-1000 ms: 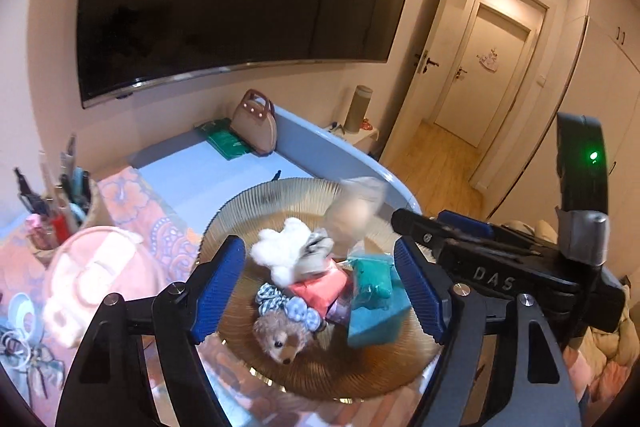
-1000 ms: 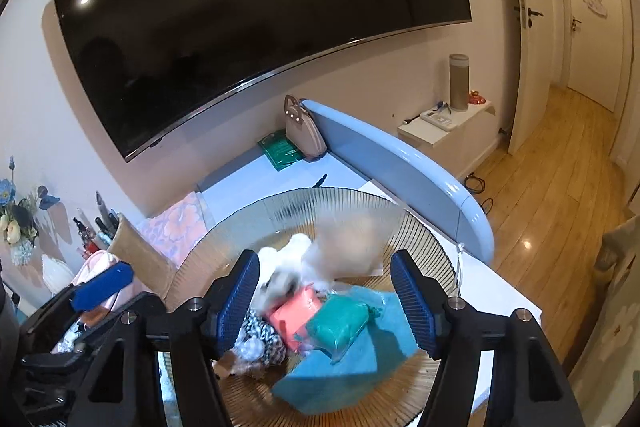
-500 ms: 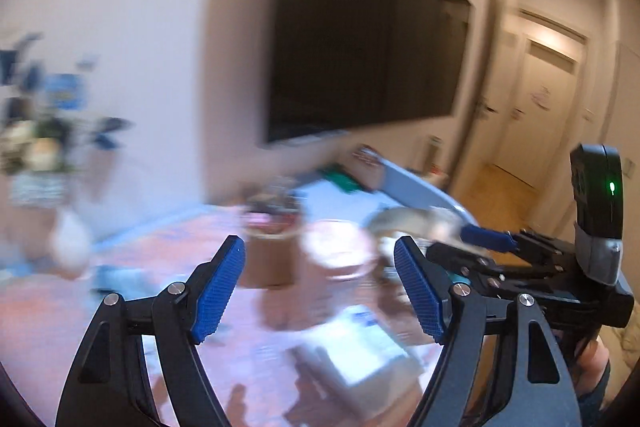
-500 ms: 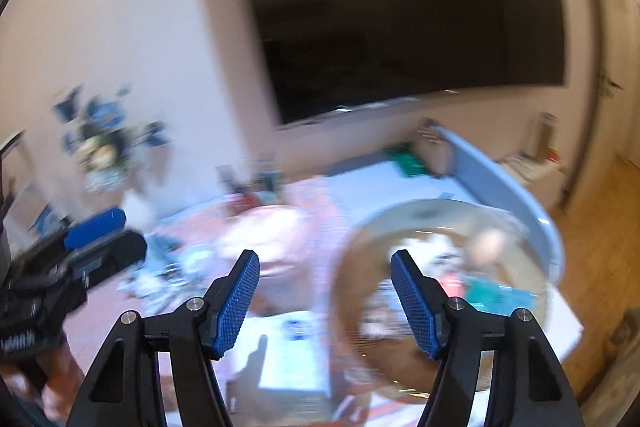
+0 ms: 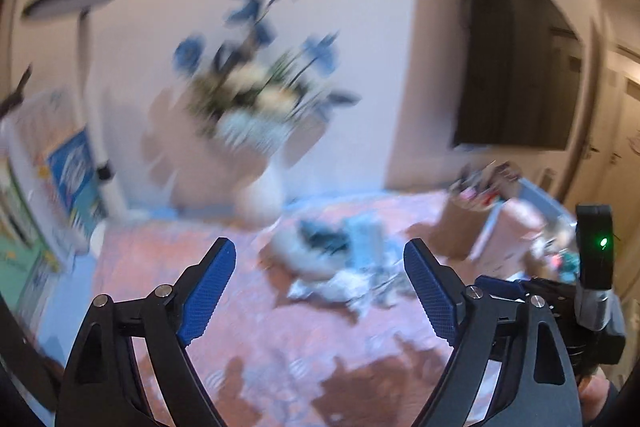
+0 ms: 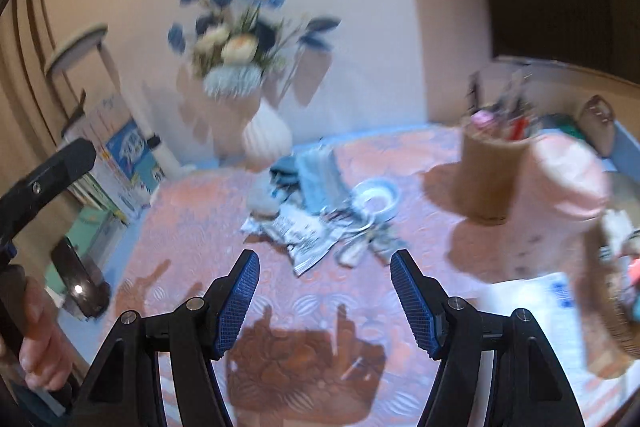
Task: Organize books
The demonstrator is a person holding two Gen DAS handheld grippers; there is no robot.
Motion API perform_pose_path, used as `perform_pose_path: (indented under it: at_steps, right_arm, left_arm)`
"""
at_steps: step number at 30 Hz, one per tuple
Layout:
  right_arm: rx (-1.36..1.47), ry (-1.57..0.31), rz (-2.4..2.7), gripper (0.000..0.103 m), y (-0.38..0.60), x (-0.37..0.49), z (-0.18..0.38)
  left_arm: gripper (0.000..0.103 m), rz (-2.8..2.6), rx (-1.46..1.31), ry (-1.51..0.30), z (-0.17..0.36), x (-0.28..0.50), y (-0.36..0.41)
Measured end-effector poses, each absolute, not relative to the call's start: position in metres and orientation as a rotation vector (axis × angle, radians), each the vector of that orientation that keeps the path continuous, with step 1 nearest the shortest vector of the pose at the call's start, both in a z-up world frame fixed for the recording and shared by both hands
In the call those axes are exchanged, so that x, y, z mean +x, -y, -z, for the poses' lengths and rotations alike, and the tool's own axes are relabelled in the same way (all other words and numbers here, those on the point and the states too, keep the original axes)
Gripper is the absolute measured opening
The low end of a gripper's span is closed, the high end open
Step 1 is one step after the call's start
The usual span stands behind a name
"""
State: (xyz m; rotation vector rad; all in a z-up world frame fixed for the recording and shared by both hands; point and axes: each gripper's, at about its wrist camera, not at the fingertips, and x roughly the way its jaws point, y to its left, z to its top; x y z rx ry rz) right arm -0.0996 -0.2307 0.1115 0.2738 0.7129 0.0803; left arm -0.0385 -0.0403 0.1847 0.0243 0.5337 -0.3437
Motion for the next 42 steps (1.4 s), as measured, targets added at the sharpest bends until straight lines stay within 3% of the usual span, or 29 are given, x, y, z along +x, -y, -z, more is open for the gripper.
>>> perform_pose_path:
  at_steps: [7, 11, 16, 20, 25, 42]
  right_arm:
    - [0.246, -0.872, -0.058, 0.067, 0.197, -0.046, -0.025]
    - [0.179, -0.899, 0.000, 0.067, 0.191, -0.032, -0.002]
    - [0.065, -0.924, 0.047, 0.070, 0.186, -0.018, 0.008]
    - [-0.024, -0.934, 0.108, 0.103, 0.185, -0.012, 0.012]
    - [0.122, -0.920, 0.103, 0.103, 0.207, -0.019, 0.021]
    - [0.090, -0.917, 0.106, 0.103, 0.204, -0.023, 0.022]
  left_arm:
    - [0.085, 0.309, -0.087, -0.727, -0.071, 0.002, 0.014]
    - [0.085, 0.291, -0.102, -0.771, -0.044, 0.010, 0.012]
    - [0.085, 0.295, -0.156, -0.791, -0.038, 0.013, 0.001]
    - [0.085, 0.298, -0.170, -0.819, -0.035, 0.017, 0.000]
    - [0.085, 0.294, -0.151, -0.813, -0.036, 0.015, 0.003]
    - [0.085, 0.285, -0.139, -0.817, -0.034, 0.015, 0.003]
